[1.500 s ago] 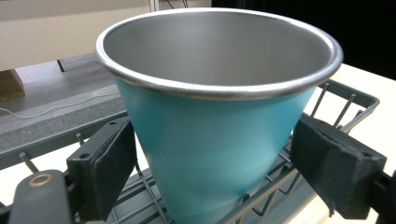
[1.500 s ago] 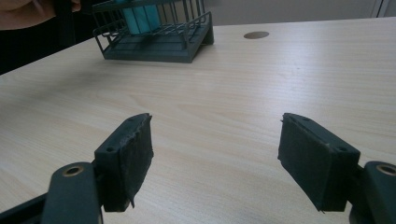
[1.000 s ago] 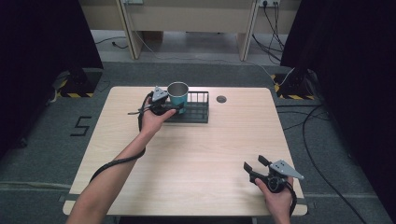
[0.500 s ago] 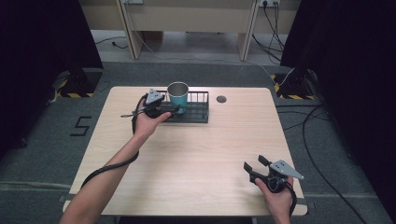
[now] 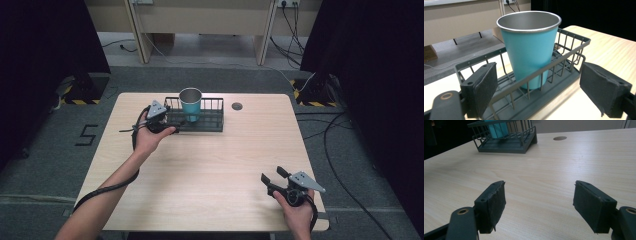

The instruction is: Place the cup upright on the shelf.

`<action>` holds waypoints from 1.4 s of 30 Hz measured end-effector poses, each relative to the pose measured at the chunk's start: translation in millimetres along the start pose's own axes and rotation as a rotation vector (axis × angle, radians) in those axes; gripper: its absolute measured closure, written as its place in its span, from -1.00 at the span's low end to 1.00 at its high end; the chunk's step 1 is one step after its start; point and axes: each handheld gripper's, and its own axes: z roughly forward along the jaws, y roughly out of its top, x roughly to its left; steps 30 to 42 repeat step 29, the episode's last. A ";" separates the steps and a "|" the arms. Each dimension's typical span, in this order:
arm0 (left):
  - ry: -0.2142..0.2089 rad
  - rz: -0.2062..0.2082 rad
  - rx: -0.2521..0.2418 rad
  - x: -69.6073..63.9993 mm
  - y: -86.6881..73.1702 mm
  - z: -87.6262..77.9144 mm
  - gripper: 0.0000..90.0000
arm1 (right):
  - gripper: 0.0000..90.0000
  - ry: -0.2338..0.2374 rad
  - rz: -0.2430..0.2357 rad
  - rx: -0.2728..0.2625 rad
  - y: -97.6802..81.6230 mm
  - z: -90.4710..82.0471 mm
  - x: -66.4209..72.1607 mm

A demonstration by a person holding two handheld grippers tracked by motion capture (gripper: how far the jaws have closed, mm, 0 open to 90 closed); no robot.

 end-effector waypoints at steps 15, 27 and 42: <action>-0.019 0.000 -0.009 -9.5 -29.4 -45.8 -0.68 | -0.41 -0.002 0.001 0.002 -0.1 -0.1 0.3; -0.036 -0.007 0.010 -21.4 -71.2 -94.3 -0.68 | -0.41 -0.002 0.001 0.000 -0.2 -0.4 0.4; -0.037 -0.013 0.019 -25.0 -82.0 -105.8 -0.68 | -0.41 -0.001 0.003 0.001 -0.2 -0.4 0.5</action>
